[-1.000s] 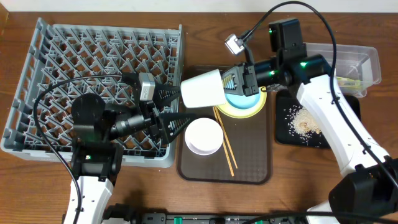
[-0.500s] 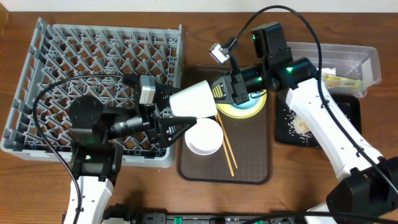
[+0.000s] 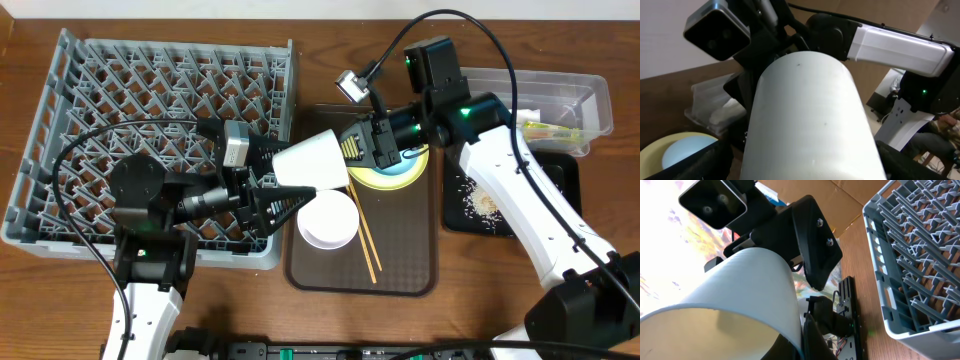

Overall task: Sort waste into correct bins and load items into the dishwasher
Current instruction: 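Hand the cup from the right gripper to the left gripper, then lower the cup into the dish rack with the left gripper and release, then reach the left gripper to the tray and grasp the white saucer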

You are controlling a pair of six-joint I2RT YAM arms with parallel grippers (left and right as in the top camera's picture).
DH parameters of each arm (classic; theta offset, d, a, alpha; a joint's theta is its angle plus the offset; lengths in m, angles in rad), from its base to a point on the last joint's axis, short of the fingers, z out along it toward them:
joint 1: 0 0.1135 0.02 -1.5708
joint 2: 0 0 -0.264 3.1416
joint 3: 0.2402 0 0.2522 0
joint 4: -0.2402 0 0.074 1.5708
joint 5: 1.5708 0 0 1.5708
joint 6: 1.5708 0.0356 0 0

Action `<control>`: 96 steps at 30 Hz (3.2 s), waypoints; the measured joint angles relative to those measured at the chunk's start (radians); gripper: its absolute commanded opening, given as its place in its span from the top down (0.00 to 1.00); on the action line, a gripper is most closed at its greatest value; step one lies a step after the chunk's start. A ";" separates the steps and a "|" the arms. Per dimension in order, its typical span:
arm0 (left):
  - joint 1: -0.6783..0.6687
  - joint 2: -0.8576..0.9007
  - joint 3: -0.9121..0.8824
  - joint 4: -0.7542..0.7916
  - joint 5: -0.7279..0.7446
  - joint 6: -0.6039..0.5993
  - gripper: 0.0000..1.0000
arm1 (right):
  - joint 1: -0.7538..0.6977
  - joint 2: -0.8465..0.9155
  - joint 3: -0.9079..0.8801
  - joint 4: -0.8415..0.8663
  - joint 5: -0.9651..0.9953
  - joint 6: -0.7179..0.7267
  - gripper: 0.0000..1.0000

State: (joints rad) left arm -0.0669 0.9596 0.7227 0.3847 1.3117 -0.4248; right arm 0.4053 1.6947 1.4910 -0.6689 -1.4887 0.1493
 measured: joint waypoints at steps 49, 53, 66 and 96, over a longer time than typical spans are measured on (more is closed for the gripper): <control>0.147 -0.017 0.048 -0.817 -0.819 0.137 0.45 | -0.235 -0.002 0.000 -0.389 0.853 -0.068 0.62; 0.182 -0.024 0.143 -0.987 -0.978 0.145 0.45 | -0.235 -0.027 0.000 -0.456 0.993 -0.112 0.61; 0.269 0.112 0.237 -1.193 -1.143 0.153 0.45 | -0.254 -0.241 0.031 -0.486 1.217 -0.155 0.57; 0.086 0.248 0.367 -1.149 -1.141 0.168 0.00 | -0.254 -0.237 0.032 -0.496 1.262 -0.148 0.01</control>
State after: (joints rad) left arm 0.0193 1.2072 1.0897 -0.7647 0.1707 -0.2565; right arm 0.1516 1.4578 1.5227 -1.1652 -0.2264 0.0010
